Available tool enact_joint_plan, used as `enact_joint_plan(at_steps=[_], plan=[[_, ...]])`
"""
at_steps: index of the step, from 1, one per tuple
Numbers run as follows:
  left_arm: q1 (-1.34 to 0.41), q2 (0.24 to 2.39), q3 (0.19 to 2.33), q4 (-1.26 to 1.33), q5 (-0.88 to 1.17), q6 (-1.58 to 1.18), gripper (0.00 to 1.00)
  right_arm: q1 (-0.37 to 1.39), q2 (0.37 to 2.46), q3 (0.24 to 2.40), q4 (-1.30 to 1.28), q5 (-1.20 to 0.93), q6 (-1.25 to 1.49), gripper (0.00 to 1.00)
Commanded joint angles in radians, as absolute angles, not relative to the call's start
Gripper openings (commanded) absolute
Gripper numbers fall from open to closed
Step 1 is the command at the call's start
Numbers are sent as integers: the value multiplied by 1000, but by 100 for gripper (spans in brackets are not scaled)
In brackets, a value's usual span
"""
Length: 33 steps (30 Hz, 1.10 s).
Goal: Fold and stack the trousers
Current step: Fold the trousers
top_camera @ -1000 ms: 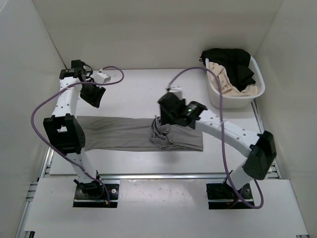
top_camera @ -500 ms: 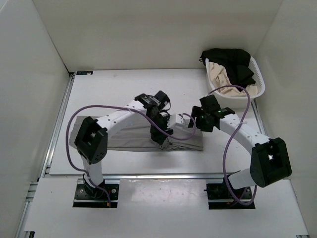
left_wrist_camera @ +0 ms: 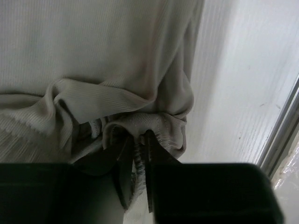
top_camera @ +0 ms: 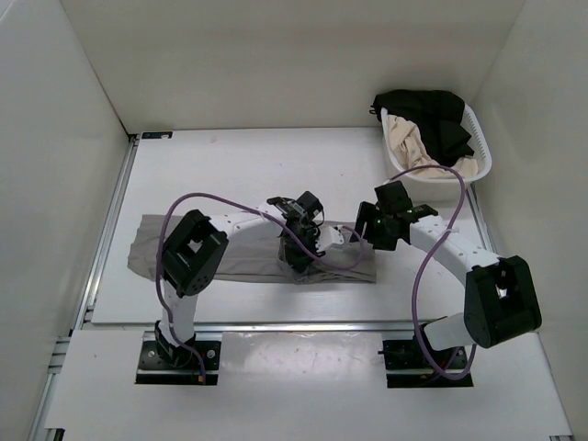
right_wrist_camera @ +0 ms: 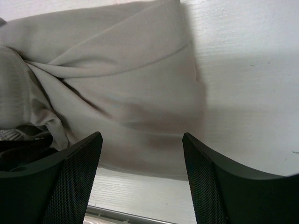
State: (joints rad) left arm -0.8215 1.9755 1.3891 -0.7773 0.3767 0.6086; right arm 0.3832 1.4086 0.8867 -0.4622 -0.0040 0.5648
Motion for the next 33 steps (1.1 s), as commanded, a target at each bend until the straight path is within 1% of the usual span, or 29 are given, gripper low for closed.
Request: enact_joint_plan(at_steps=[1, 6, 10, 11, 12, 13, 15, 17, 21, 25, 29, 33], plan=[[-809, 1919, 1362, -756, 345, 568, 25, 379, 1397, 900, -439, -21, 554, 75], [-799, 1801, 1298, -756, 319, 568, 14, 379, 1407, 900, -439, -31, 554, 75], [-799, 1738, 1247, -756, 307, 568, 14, 379, 1407, 900, -439, -49, 542, 75], [-799, 1726, 1226, -756, 307, 568, 17, 379, 1407, 900, -439, -49, 522, 75], [-799, 1700, 1217, -756, 307, 568, 20, 394, 1407, 910, -439, -49, 509, 77], [-799, 1688, 1207, -768, 316, 577, 26, 403, 1407, 919, -452, -49, 494, 79], [-790, 1668, 1169, -769, 316, 587, 33, 439, 1428, 966, -469, -38, 451, 81], [-781, 1657, 1160, -778, 316, 588, 41, 474, 1465, 1026, -483, -38, 430, 81], [-711, 1637, 1158, -802, 360, 554, 44, 534, 1558, 1115, -494, -87, 399, 82], [-608, 1579, 1193, -848, 423, 545, 45, 586, 1650, 1228, -503, -116, 390, 87], [-514, 1533, 1181, -870, 459, 554, 46, 617, 1715, 1249, -472, -207, 400, 87], [-472, 1532, 1161, -870, 459, 554, 46, 644, 1756, 1267, -462, -207, 411, 87]])
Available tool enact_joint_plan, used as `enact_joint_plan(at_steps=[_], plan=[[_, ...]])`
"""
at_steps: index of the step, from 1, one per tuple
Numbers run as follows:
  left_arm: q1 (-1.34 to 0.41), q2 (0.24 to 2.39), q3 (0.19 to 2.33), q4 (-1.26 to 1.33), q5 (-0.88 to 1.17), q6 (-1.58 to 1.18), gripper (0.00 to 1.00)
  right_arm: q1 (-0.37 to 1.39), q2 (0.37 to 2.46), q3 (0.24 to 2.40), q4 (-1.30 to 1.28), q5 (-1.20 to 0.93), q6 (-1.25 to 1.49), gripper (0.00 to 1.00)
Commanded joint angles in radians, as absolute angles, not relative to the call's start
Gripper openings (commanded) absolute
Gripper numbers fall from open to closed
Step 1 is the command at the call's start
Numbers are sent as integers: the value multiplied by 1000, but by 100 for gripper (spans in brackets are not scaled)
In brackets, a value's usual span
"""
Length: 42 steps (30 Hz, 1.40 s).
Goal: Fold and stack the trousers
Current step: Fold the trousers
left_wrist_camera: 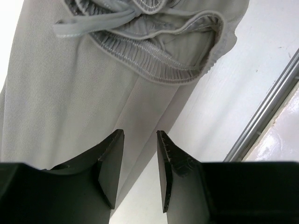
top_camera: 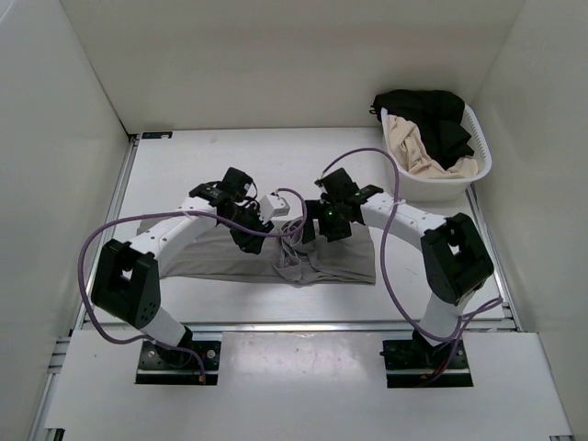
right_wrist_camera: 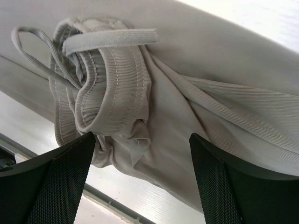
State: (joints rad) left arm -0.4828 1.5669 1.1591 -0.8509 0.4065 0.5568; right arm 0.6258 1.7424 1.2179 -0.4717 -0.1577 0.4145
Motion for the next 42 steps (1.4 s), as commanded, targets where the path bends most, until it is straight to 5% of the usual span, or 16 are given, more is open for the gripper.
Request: enact_joint_plan(at_steps=[1, 7, 10, 13, 17, 31, 40, 42], plan=[[-463, 1532, 1161, -870, 459, 545, 46, 653, 1772, 1267, -462, -207, 423, 87], [-463, 1545, 1180, -870, 488, 534, 46, 653, 1825, 1272, -426, -227, 443, 79], [-463, 1554, 1180, -870, 497, 534, 46, 653, 1847, 1293, -426, -227, 443, 57], [-463, 1554, 1180, -870, 488, 534, 46, 653, 1856, 1293, -437, -236, 443, 19], [-463, 1554, 1171, -870, 488, 534, 46, 663, 1827, 1302, -483, -222, 443, 0], [-454, 1574, 1189, -870, 479, 543, 46, 785, 1667, 1302, -695, -190, 302, 0], [-454, 1574, 1198, -861, 469, 543, 46, 837, 1891, 1351, -686, -238, 244, 0], [-454, 1583, 1209, -861, 469, 543, 46, 838, 1904, 1377, -676, -238, 244, 7]])
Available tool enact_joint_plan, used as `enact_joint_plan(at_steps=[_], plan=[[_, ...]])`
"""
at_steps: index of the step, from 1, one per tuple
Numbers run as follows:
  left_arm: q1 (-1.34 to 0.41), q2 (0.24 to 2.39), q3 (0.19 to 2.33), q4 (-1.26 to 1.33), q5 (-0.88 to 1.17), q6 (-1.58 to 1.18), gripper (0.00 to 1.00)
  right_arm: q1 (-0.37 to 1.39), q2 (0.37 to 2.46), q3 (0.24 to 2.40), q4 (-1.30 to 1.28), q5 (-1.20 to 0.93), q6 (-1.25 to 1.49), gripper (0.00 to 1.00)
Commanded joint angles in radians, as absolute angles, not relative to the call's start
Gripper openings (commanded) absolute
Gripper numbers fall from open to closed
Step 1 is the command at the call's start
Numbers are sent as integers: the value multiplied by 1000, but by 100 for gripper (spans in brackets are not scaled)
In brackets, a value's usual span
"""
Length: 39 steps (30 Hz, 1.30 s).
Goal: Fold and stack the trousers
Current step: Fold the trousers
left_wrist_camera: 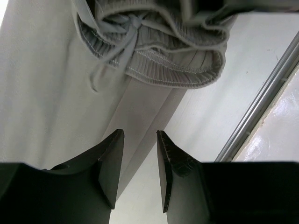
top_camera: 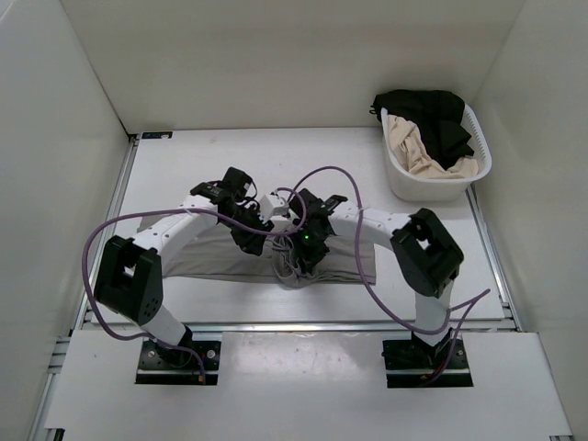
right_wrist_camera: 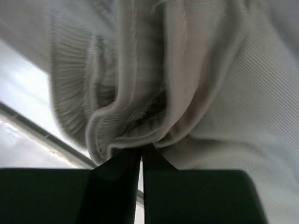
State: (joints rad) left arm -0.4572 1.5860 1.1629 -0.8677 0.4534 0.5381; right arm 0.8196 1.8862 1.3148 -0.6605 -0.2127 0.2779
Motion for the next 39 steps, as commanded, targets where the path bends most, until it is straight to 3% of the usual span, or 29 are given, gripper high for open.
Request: enact_joint_plan(at_steps=[1, 2, 4, 7, 8, 9, 12, 19, 26, 30, 39], plan=[[-454, 1583, 1209, -861, 469, 543, 46, 838, 1916, 1405, -686, -238, 244, 12], [-454, 1583, 1219, -861, 469, 543, 46, 838, 1907, 1416, -686, -224, 244, 19], [-454, 1594, 1245, -870, 460, 543, 46, 838, 1850, 1416, -699, -189, 253, 21], [-454, 1603, 1288, -881, 460, 552, 46, 838, 1748, 1362, -699, -161, 274, 39], [-454, 1603, 1313, -890, 460, 552, 46, 838, 1724, 1335, -699, -161, 287, 59], [-454, 1615, 1327, -890, 460, 552, 46, 838, 1703, 1321, -699, -161, 287, 68], [-454, 1634, 1380, -900, 471, 552, 46, 838, 1599, 1266, -709, -146, 314, 79], [-528, 1713, 1456, -927, 517, 543, 50, 686, 1361, 1051, -706, -72, 385, 83], [-687, 1859, 1592, -927, 543, 520, 51, 264, 1272, 847, -525, -107, 475, 83], [-761, 1928, 1615, -884, 482, 502, 52, 235, 1353, 834, -454, -161, 485, 83], [-753, 1944, 1376, -759, 112, 479, 46, 213, 1437, 750, -368, -141, 529, 83]])
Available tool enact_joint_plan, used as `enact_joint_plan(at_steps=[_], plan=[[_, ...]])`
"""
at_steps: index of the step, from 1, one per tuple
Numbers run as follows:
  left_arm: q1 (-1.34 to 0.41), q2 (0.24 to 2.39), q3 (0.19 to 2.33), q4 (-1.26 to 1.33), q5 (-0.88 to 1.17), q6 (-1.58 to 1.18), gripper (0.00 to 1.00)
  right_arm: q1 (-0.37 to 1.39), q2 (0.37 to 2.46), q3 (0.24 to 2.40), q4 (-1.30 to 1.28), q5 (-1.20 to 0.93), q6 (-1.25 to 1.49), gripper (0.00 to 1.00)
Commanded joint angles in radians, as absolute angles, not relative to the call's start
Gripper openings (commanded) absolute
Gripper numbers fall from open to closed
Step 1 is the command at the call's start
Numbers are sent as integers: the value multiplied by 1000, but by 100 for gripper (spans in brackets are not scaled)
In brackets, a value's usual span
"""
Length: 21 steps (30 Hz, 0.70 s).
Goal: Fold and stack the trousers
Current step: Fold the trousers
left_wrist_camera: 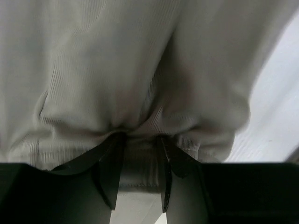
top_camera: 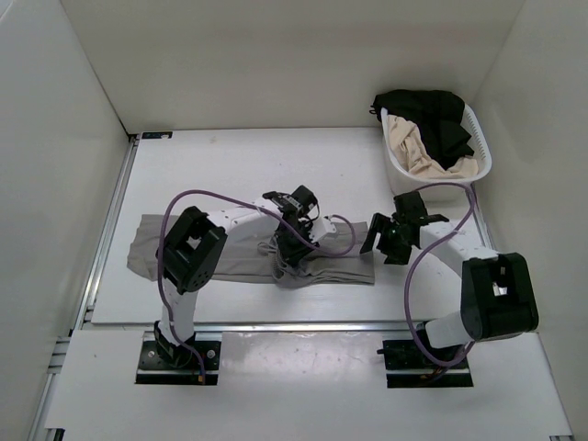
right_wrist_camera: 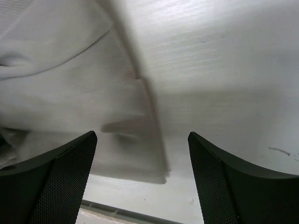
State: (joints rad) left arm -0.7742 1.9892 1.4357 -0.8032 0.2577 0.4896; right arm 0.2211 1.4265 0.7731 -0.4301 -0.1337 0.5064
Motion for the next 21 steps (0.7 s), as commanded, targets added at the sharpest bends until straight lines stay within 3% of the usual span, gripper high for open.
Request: enact_joint_plan(at_steps=[1, 7, 15, 17, 18, 21], plan=[[-753, 1944, 1359, -750, 112, 469, 45, 213, 1457, 732, -358, -153, 540, 83], [-753, 1908, 1316, -750, 175, 448, 45, 213, 1499, 712, -290, -235, 549, 62], [-753, 1908, 1368, -775, 206, 457, 45, 235, 1572, 733, -278, -325, 508, 61], [-753, 1908, 1377, -784, 206, 457, 46, 235, 1598, 742, -287, -334, 508, 43], [-753, 1899, 1391, -784, 206, 457, 46, 235, 1608, 755, -287, -319, 508, 22], [-743, 1876, 1422, -819, 239, 466, 51, 226, 1621, 767, -325, -307, 508, 0]])
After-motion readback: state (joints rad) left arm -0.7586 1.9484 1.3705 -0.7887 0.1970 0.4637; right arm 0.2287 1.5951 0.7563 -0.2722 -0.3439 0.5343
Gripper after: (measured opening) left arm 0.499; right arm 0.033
